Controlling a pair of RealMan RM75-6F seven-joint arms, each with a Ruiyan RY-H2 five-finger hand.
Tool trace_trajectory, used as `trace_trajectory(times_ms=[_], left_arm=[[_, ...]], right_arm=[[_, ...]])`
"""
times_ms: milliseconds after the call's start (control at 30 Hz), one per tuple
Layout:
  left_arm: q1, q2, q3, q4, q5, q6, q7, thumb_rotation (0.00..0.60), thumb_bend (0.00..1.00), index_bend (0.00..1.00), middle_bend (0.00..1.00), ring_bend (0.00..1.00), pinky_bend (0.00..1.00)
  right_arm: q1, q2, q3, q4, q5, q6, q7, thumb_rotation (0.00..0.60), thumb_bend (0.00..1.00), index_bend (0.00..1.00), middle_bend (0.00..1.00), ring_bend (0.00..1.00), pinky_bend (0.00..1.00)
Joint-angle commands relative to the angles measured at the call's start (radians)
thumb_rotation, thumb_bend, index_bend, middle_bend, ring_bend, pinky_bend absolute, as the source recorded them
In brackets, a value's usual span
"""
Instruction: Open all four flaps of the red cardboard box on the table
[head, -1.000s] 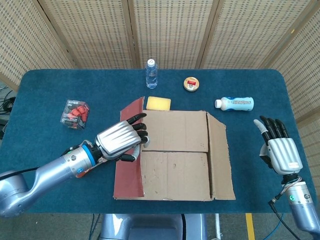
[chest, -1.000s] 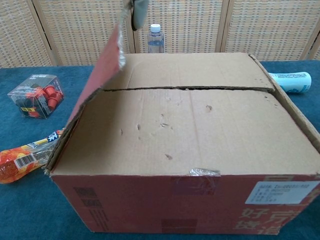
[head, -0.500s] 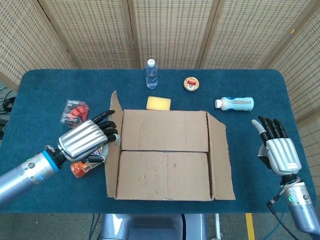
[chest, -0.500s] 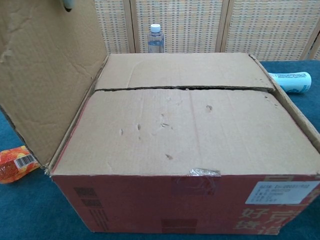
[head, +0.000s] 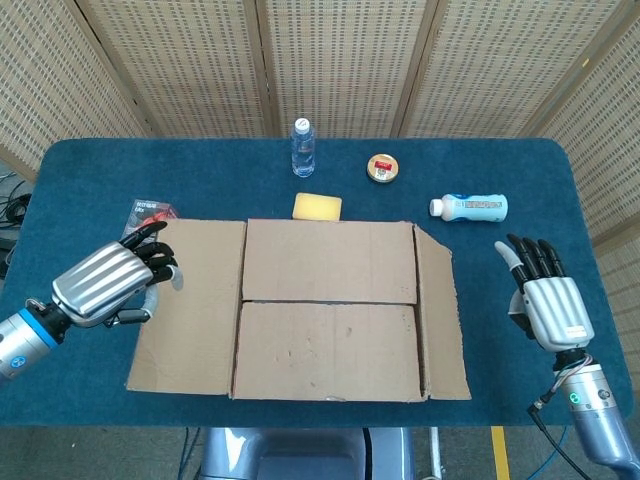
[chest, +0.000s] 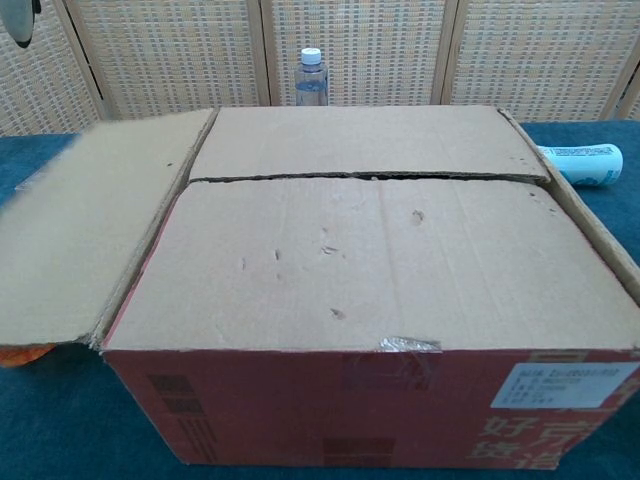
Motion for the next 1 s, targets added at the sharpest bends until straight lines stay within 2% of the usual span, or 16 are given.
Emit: trace_trajectory(times_ms=[33,167,367,467,600,633,700,767,867,1000], left_arm=[[0.013,-0.036,-0.005,0.008,-0.021,0.011,0.011,0.093,0.64,0.41,0.35,0.23,0.00],[0.041,-0.120,-0.017,0.017,-0.076,0.052,0.090,0.093,0.46,0.31,0.20,0.12,0.00],[0.075,-0.285,-0.049,0.025,-0.196,0.122,0.288,0.095,0.31,0.16,0.04,0.00,0.00],[0.075,-0.364,-0.063,0.026,-0.263,0.132,0.363,0.092,0.27,0.09,0.01,0.00,0.00],[0.048,-0.446,-0.073,0.034,-0.348,0.097,0.450,0.093,0.26,0.03,0.00,0.00,0.00],[0.045,-0.458,-0.074,0.034,-0.363,0.093,0.467,0.111,0.26,0.02,0.00,0.00,0.00],[0.034,-0.486,-0.079,0.032,-0.392,0.087,0.503,0.188,0.27,0.01,0.00,0.00,0.00],[0.025,-0.508,-0.084,0.031,-0.414,0.086,0.534,0.306,0.30,0.00,0.00,0.00,0.00],[0.004,-0.545,-0.096,0.030,-0.447,0.083,0.588,0.427,0.32,0.00,0.00,0.00,0.00],[-0.019,-0.584,-0.108,0.024,-0.494,0.081,0.644,0.469,0.32,0.00,0.00,0.00,0.00]], right_arm=[[-0.002,-0.003,-0.002,0.001,0.000,0.001,0.000,0.600,1.00,0.07,0.04,0.00,0.00],[-0.005,-0.008,-0.006,0.006,-0.001,0.004,0.000,0.600,1.00,0.07,0.04,0.00,0.00],[-0.012,-0.018,-0.012,0.016,-0.005,0.014,-0.008,0.600,0.99,0.07,0.04,0.00,0.00],[-0.016,-0.026,-0.015,0.022,-0.007,0.019,-0.009,0.600,0.96,0.07,0.04,0.00,0.00],[-0.020,-0.036,-0.019,0.033,-0.008,0.022,0.002,0.600,0.96,0.07,0.04,0.00,0.00],[-0.020,-0.037,-0.019,0.036,-0.009,0.022,0.005,0.600,0.96,0.07,0.04,0.00,0.00],[-0.020,-0.039,-0.019,0.041,-0.010,0.021,0.012,0.600,0.96,0.07,0.04,0.00,0.00],[-0.021,-0.040,-0.019,0.045,-0.011,0.021,0.017,0.600,0.96,0.07,0.04,0.00,0.00],[-0.021,-0.040,-0.018,0.049,-0.013,0.022,0.024,0.600,0.96,0.07,0.04,0.00,0.00],[-0.022,-0.039,-0.017,0.054,-0.013,0.023,0.032,0.600,0.96,0.07,0.04,0.00,0.00]])
